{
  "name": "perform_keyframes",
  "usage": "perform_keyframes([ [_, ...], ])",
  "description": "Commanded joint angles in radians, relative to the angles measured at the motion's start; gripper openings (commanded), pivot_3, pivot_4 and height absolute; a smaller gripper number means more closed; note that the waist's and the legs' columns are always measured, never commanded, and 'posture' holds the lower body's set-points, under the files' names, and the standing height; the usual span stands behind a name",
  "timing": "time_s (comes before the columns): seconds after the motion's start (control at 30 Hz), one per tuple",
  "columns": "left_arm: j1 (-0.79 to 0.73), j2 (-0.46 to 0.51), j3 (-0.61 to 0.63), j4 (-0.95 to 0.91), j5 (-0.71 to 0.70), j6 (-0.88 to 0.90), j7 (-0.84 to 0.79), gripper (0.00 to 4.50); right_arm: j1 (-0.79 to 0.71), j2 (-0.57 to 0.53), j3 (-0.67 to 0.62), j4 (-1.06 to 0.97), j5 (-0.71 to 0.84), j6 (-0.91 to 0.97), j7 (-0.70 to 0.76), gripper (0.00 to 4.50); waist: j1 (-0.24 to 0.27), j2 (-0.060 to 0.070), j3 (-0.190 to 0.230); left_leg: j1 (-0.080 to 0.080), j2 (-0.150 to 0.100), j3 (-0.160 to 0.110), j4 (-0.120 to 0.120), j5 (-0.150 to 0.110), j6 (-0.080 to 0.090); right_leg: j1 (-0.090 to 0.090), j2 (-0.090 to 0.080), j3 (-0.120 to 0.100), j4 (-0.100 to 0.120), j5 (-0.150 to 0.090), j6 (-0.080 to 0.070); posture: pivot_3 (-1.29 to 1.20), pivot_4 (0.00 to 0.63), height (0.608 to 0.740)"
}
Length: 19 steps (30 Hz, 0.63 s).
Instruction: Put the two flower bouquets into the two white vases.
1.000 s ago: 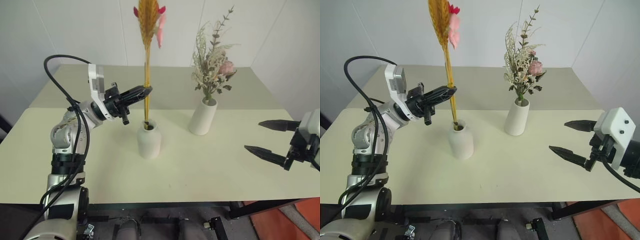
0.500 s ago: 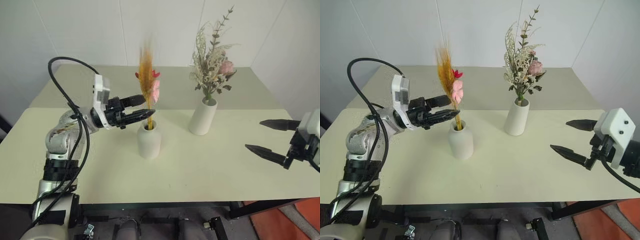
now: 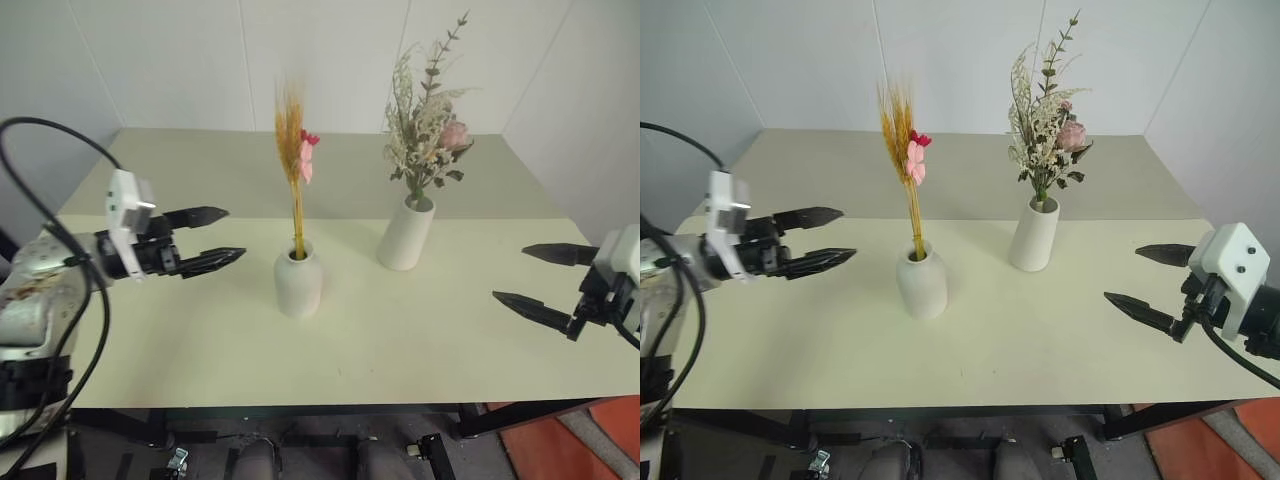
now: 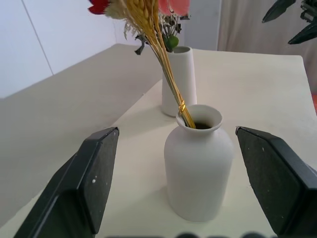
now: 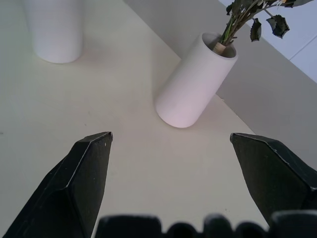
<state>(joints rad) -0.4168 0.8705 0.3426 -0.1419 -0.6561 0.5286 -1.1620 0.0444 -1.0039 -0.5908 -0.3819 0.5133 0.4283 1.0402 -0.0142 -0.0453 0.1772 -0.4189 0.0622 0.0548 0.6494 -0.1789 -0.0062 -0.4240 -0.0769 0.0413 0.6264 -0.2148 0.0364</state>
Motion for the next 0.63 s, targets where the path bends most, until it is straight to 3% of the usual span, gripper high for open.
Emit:
perform_keyframes([
  [0.03,0.063,0.086,0.172,-0.093,-0.077,0.034,-0.019,4.11,-0.011,-0.009,-0.042,0.032,-0.001,-0.044,0.018,4.5,0.0,0.0,0.0,0.0,0.0,0.0,0.0,0.0,0.0,0.0,0.0,0.0,0.0,0.0,0.0,0.0,0.15,0.74],
  [0.33,0.196,0.172,0.414,-0.151,-0.148,0.081,-0.009,4.11,-0.067,-0.042,-0.003,0.139,-0.033,-0.101,0.057,4.5,0.001,0.0,0.0,0.001,0.002,0.003,0.0,0.0,0.0,-0.001,0.0,0.0,0.0,-0.001,-0.001,0.0,0.15,0.74],
  [0.63,0.3,0.177,0.513,-0.201,-0.16,0.101,0.009,4.11,-0.128,-0.063,0.047,0.209,-0.051,-0.131,0.092,4.5,0.001,0.0,0.0,0.001,0.003,0.004,-0.003,0.0,0.0,-0.002,0.0,0.0,0.0,-0.001,-0.002,0.0,0.15,0.74],
])
